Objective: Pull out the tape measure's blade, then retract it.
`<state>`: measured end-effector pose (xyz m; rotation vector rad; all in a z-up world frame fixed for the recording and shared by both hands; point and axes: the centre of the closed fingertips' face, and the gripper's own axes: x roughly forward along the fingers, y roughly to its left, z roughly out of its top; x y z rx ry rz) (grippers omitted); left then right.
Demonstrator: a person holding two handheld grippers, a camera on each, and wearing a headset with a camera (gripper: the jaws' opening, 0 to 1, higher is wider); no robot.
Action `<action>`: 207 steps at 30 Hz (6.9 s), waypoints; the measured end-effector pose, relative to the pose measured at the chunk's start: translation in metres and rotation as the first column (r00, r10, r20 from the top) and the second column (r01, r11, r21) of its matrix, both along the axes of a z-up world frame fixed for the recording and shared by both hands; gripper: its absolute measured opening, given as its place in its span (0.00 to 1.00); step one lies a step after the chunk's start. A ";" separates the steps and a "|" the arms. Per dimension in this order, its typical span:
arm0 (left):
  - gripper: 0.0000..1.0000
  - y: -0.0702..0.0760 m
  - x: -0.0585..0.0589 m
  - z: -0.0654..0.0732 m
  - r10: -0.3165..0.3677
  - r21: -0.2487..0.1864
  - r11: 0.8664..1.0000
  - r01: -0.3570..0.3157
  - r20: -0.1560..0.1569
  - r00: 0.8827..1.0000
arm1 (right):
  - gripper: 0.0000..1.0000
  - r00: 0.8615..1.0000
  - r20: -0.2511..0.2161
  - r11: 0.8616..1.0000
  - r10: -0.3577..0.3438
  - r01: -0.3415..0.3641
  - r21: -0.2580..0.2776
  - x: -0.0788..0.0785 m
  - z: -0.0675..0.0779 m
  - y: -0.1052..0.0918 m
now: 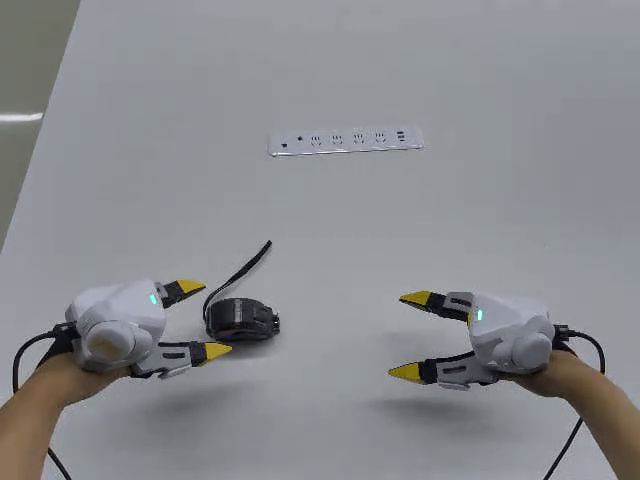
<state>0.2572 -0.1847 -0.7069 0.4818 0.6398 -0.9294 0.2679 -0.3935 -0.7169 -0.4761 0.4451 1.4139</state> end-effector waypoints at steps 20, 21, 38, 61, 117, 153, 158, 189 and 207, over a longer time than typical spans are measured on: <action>0.47 0.001 0.008 -0.029 -0.165 0.078 0.982 0.170 -0.063 0.984 | 0.55 0.994 0.020 0.994 0.111 -0.111 0.001 0.014 -0.007 0.037; 0.46 0.001 0.008 -0.031 -0.176 0.082 0.980 0.182 -0.066 0.982 | 0.54 0.993 0.019 0.994 0.114 -0.114 -0.001 0.015 -0.008 0.040; 0.36 -0.007 0.007 -0.044 -0.267 0.112 0.955 0.276 -0.090 0.960 | 0.45 0.987 0.006 0.987 0.160 -0.160 0.014 0.021 -0.020 0.076; 0.28 -0.006 0.002 -0.049 -0.219 0.073 0.969 0.235 -0.175 0.960 | 0.35 0.973 -0.048 0.974 0.226 -0.224 0.041 0.014 -0.039 0.133; 0.27 -0.002 0.010 -0.046 -0.203 0.017 0.978 0.207 -0.134 0.970 | 0.15 0.946 -0.056 0.948 0.319 -0.318 0.027 0.011 -0.066 0.166; 0.27 -0.001 0.010 -0.046 -0.200 0.010 0.979 0.203 -0.137 0.970 | 0.09 0.948 -0.068 0.950 0.312 -0.312 0.010 0.010 -0.065 0.166; 0.27 0.000 0.009 -0.046 -0.198 0.012 0.979 0.202 -0.137 0.970 | 0.08 0.949 -0.065 0.951 0.310 -0.310 0.011 0.011 -0.065 0.165; 0.27 0.000 0.009 -0.046 -0.202 0.028 0.978 0.208 -0.143 0.969 | 0.07 0.950 -0.067 0.952 0.304 -0.302 0.041 0.012 -0.063 0.161; 0.27 0.000 0.009 -0.046 -0.206 0.028 0.977 0.212 -0.145 0.968 | 0.08 0.951 -0.077 0.954 0.298 -0.296 0.042 0.014 -0.063 0.151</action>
